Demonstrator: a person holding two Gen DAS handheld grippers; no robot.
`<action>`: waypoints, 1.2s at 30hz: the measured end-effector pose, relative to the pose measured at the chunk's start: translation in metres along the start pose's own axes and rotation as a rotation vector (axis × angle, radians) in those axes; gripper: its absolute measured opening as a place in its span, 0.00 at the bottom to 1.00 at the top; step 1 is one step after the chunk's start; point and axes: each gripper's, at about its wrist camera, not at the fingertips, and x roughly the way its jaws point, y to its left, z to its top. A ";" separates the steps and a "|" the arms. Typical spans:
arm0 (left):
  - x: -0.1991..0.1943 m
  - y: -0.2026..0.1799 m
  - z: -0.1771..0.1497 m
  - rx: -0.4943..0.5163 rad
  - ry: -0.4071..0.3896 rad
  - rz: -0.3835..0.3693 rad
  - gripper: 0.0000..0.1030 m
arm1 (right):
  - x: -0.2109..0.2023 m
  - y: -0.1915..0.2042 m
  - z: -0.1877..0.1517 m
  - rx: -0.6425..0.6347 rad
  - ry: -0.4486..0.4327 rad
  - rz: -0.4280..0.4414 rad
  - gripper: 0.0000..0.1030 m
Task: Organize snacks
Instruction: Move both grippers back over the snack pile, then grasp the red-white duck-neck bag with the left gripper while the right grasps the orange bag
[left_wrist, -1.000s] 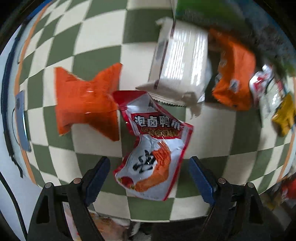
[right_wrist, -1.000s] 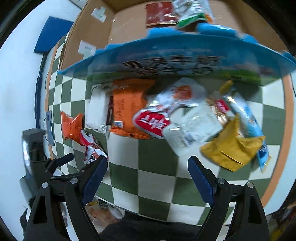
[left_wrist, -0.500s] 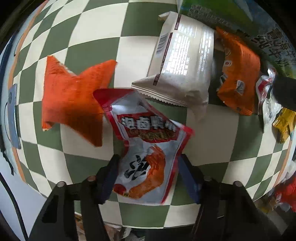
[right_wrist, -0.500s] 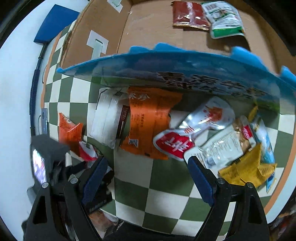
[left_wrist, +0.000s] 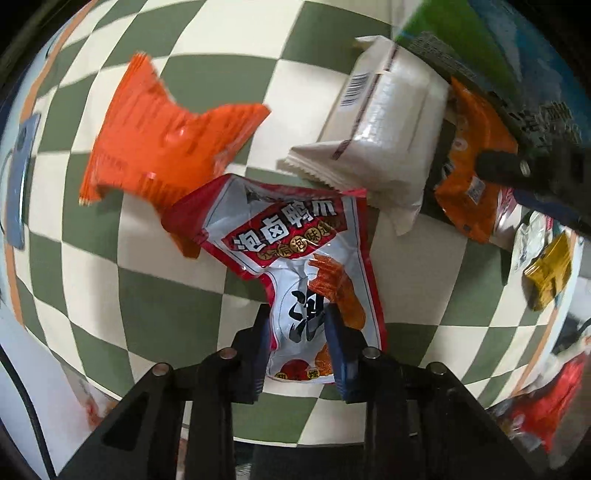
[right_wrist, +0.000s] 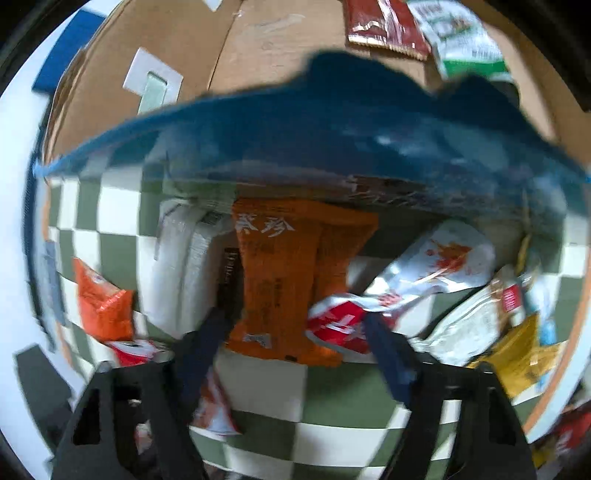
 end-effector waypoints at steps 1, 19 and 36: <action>0.001 0.004 -0.002 -0.011 0.003 -0.008 0.25 | -0.001 -0.001 -0.002 -0.017 -0.006 0.001 0.57; -0.035 0.082 0.003 -0.303 -0.022 -0.247 0.50 | 0.021 -0.041 -0.066 -0.058 0.184 0.101 0.39; -0.004 0.062 0.066 -0.243 0.048 0.007 0.65 | -0.006 -0.055 -0.021 -0.010 0.091 0.116 0.78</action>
